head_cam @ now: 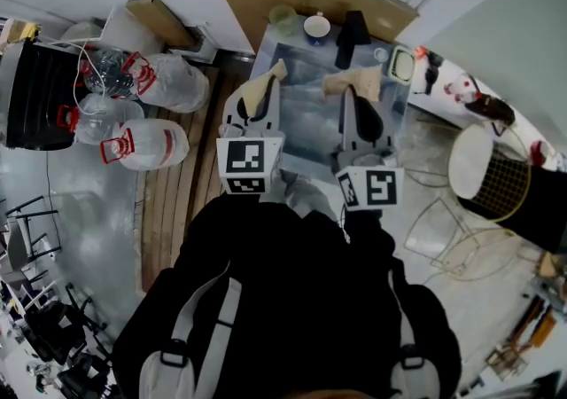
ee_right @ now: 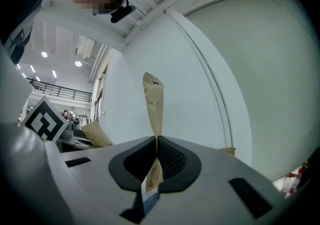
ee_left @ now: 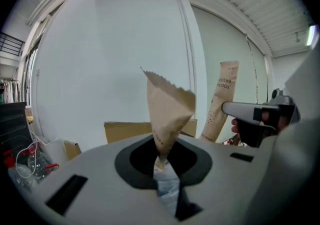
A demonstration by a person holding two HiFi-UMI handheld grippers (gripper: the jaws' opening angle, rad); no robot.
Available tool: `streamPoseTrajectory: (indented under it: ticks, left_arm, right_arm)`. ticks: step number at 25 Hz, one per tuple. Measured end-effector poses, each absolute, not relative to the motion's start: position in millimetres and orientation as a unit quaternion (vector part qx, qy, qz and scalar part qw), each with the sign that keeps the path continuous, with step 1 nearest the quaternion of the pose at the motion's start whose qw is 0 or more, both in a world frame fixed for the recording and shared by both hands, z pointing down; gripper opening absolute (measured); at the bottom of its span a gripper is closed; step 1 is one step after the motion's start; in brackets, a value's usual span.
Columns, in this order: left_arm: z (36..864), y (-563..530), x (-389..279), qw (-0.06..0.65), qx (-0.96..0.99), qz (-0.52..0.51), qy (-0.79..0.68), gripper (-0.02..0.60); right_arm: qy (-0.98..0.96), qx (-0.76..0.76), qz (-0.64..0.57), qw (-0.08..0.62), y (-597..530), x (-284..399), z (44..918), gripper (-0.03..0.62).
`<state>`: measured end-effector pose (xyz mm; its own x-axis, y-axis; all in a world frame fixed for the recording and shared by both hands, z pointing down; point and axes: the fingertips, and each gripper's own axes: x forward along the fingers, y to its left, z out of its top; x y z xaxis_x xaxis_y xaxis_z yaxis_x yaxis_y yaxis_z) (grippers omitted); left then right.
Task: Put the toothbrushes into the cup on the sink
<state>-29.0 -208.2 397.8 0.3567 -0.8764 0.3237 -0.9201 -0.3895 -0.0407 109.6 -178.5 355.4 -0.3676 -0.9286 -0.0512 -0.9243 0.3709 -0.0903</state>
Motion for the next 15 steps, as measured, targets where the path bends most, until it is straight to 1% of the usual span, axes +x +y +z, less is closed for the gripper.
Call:
streamPoseTrajectory:
  ticks: [15]
  left_arm:
    - [428, -299, -41, 0.082, 0.827, 0.184, -0.525, 0.032]
  right_arm:
    - [0.812, -0.581, -0.035, 0.026, -235, 93, 383, 0.005]
